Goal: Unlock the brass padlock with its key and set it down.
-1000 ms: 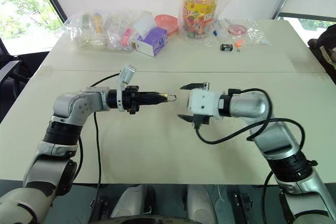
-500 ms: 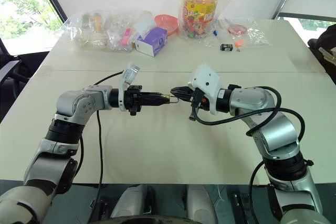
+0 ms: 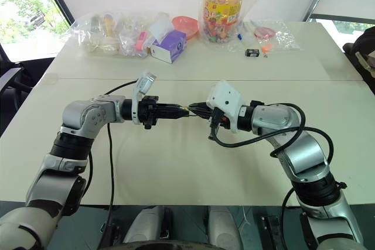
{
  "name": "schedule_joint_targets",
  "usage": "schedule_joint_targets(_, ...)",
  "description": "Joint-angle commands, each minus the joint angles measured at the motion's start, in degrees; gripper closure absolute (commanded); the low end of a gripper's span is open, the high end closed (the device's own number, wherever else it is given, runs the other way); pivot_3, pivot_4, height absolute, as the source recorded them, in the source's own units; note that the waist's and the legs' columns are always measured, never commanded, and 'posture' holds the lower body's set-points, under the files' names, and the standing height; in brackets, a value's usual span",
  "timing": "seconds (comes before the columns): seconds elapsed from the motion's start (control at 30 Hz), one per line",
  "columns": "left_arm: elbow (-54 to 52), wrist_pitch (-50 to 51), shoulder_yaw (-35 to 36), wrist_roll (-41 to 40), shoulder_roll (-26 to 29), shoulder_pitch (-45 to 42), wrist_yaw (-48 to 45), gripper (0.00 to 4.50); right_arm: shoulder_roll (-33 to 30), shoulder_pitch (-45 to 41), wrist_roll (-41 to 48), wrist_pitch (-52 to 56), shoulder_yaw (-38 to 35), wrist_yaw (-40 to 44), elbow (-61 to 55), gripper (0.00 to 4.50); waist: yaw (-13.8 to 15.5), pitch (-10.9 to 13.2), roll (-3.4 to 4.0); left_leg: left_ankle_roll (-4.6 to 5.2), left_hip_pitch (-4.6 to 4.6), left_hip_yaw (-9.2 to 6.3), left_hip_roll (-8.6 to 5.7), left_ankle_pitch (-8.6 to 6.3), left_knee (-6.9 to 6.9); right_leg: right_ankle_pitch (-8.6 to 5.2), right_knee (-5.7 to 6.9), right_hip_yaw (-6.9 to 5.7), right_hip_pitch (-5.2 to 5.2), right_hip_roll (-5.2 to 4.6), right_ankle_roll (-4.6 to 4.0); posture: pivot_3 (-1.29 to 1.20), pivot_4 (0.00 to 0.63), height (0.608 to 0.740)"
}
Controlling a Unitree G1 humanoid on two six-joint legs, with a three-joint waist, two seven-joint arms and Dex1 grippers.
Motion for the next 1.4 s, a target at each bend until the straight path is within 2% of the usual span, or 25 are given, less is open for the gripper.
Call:
schedule_joint_targets(0.03, -4.28, 0.05, 2.11, -3.25, 0.35, -1.91, -1.70, 4.50, -1.03, 0.90, -2.06, -1.07, 0.38, -0.33, 2.71, 4.43, 0.00, 0.00, 0.00, 0.00, 0.00, 0.00, 0.00, 0.00, 0.00, 0.00, 0.00, 0.00, 0.00, 0.00, 0.00, 0.00, 0.150, 0.740)
schedule_joint_targets(0.47, -5.83, 0.83, 2.80, -4.76, 0.90, -1.21, -0.36, 4.50, -1.14, 2.19, -3.95, -3.55, 0.69, 0.28, 5.04, 4.43, -0.03, 0.01, -0.01, 0.00, -0.01, -0.01, 0.02, 0.00, -0.01, 0.00, -0.01, 0.00, 0.00, 0.01, 0.00, 0.00, 0.150, 0.740)
schedule_joint_targets(0.63, -3.11, -2.91, 0.82, -0.89, -1.08, -0.58, 3.03, 4.50, -5.43, 7.17, -5.85, -3.58, 0.03, 0.81, 1.66, 4.43, 0.51, 0.00, -0.01, 0.00, -0.03, -0.02, -0.02, 0.00, 0.00, 0.00, -0.03, 0.00, 0.00, -0.03, 0.00, 0.00, 0.150, 0.740)
schedule_joint_targets(0.8, 4.41, -8.25, -2.35, 5.34, -7.69, -0.57, 8.92, 4.50, -10.58, 17.30, -6.55, -2.31, -6.10, -1.12, -4.13, 4.43, 1.45, 0.01, -0.03, 0.04, -0.06, -0.01, -0.11, -0.02, 0.02, 0.00, -0.07, 0.00, 0.00, -0.06, 0.00, 0.00, 0.150, 0.740)
schedule_joint_targets(1.0, 15.19, -14.26, -3.93, 11.05, -14.49, -2.79, 12.54, 4.50, -10.24, 21.68, -5.34, 2.31, -12.62, -4.70, -10.07, 4.43, 1.17, 0.01, -0.03, 0.04, -0.03, -0.02, -0.14, -0.02, 0.02, 0.00, -0.05, 0.00, 0.00, 0.03, 0.01, 0.00, 0.150, 0.740)
schedule_joint_targets(1.17, 28.75, -24.83, -4.80, 18.02, -20.11, -5.32, 16.86, 4.50, -9.91, 23.48, -5.28, 5.62, -15.11, -7.21, -14.85, 4.43, 1.36, 0.01, -0.03, 0.04, -0.03, -0.04, -0.18, -0.02, 0.01, 0.00, -0.05, 0.00, 0.01, 0.09, 0.00, 0.00, 0.150, 0.740)
schedule_joint_targets(1.23, 31.14, -26.98, -5.13, 19.71, -20.60, -5.59, 16.12, 3.48, -9.98, 23.85, -5.23, 6.47, -15.33, -7.71, -16.07, 4.50, 1.33, 0.01, -0.03, 0.04, -0.04, -0.04, -0.23, -0.02, 0.01, 0.00, -0.07, 0.00, 0.01, 0.06, 0.01, 0.00, 0.150, 0.740)
schedule_joint_targets(1.3, 32.80, -28.02, -4.61, 20.57, -20.91, -5.92, 16.12, 2.75, -9.99, 24.06, -5.19, 7.09, -15.48, -8.08, -16.78, 4.50, 1.35, 0.01, -0.04, 0.05, -0.04, -0.05, -0.23, -0.02, 0.01, 0.00, -0.08, 0.00, 0.01, 0.05, 0.01, 0.00, 0.150, 0.740)
schedule_joint_targets(1.4, 33.63, -27.92, -3.88, 20.76, -20.45, -5.81, 14.67, 1.15, -9.87, 24.34, -4.98, 7.80, -15.74, -8.51, -17.68, 4.50, 1.32, 0.00, -0.05, 0.05, 0.01, -0.06, -0.26, -0.02, 0.02, 0.00, -0.07, -0.01, 0.08, 0.03, 0.01, 0.00, 0.150, 0.740)
